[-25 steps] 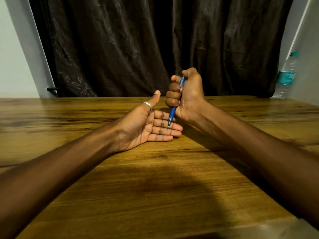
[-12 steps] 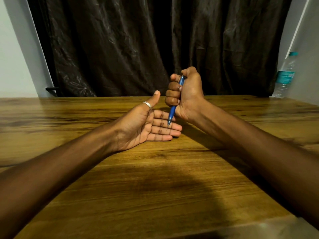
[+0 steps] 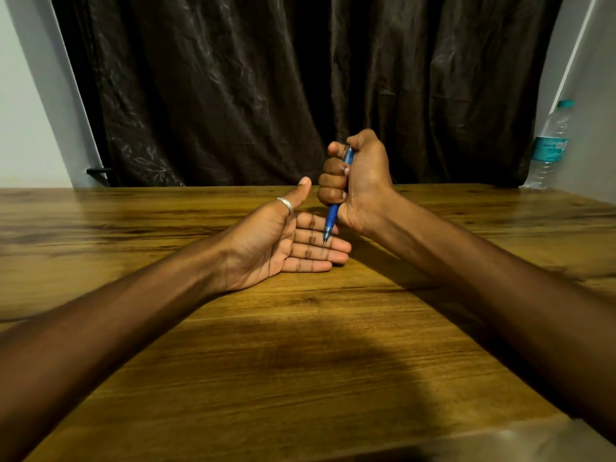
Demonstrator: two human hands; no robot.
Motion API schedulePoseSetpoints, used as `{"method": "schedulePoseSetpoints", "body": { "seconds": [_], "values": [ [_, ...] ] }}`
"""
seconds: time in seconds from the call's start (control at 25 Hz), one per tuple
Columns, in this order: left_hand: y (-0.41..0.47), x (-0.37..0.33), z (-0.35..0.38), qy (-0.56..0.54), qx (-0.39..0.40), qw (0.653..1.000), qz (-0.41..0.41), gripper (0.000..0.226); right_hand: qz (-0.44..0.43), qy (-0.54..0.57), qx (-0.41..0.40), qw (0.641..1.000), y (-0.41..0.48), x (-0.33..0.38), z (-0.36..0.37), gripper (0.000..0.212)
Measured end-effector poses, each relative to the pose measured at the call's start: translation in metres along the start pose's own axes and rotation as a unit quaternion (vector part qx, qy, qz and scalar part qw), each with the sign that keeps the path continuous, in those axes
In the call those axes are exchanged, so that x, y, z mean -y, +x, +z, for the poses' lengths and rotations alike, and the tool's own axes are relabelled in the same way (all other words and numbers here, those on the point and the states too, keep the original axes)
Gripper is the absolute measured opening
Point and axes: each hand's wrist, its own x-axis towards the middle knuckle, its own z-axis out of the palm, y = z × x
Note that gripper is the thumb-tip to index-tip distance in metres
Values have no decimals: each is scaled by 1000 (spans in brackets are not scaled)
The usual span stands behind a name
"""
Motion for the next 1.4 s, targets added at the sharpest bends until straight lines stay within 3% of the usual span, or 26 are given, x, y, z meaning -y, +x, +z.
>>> {"method": "schedulePoseSetpoints", "body": {
  "seconds": [0.32, 0.6, 1.4],
  "values": [
    [-2, 2, 1, 13, 3, 1000, 22, 32, 10, 2, -10, 1000, 2, 4, 0, 32],
    [1, 8, -5, 70, 39, 996, 50, 60, 5, -3, -22, 1000, 1, 7, 1, 30],
    [1, 11, -3, 80, 18, 994, 68, 39, 7, -14, -25, 1000, 0, 6, 2, 31]
  ]
}}
